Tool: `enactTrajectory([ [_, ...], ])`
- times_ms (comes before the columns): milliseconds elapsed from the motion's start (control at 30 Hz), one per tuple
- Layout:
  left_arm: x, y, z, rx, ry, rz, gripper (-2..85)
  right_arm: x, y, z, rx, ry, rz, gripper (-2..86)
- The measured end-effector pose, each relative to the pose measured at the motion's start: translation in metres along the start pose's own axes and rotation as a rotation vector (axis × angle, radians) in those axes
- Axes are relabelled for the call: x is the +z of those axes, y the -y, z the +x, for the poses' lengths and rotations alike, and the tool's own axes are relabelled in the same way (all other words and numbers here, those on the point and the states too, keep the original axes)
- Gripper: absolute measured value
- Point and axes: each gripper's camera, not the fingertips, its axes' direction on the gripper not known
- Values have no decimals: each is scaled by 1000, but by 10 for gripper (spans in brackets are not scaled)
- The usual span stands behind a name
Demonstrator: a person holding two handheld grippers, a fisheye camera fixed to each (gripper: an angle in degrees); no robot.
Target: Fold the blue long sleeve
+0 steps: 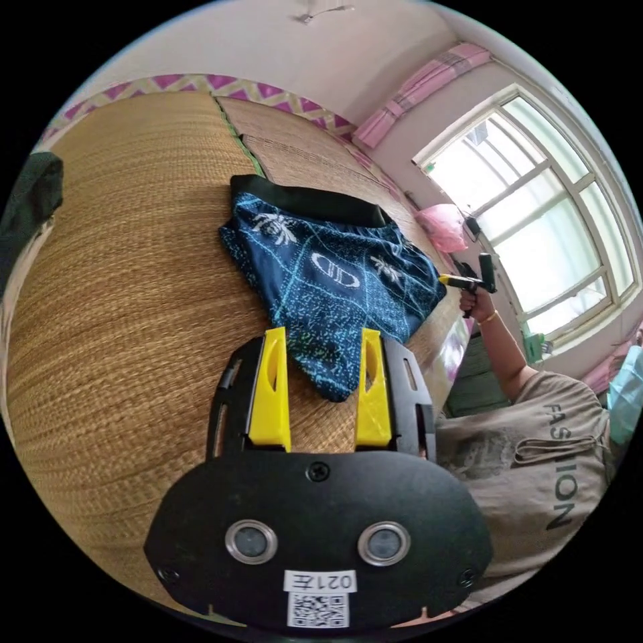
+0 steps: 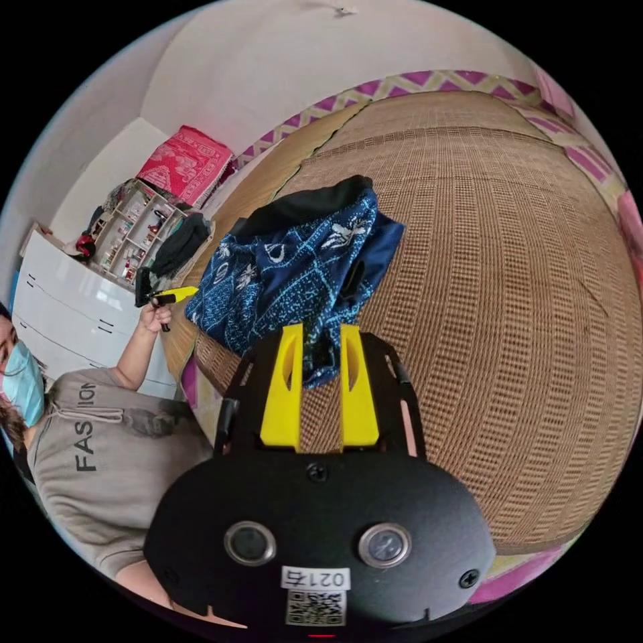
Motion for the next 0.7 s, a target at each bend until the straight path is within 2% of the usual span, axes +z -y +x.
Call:
enactTrajectory([
  [100, -14, -21, 6, -35, 59, 44, 157, -4, -23, 3, -5, 84, 39, 64],
  [167, 3, -28, 4, -49, -11, -50, 148, -2, -37, 2, -30, 140, 55, 50],
  [300, 10, -40, 14, -26, 11, -57, 56, 0, -53, -2, -47, 197, 98, 17],
  [367, 10, -41, 14, -19, -39, -58, 12, 2, -60, -4, -48, 184, 90, 8],
  [500, -27, -58, 24, 24, -82, 84, -7, -23, -83, -1, -48, 207, 158, 0],
  [633, -53, -96, 40, 248, -98, 243, -9, -35, -123, 2, -153, 324, 179, -7],
  [700, -43, -113, 24, 255, -129, 223, -9, -25, -147, 9, -213, 375, 178, -7],
])
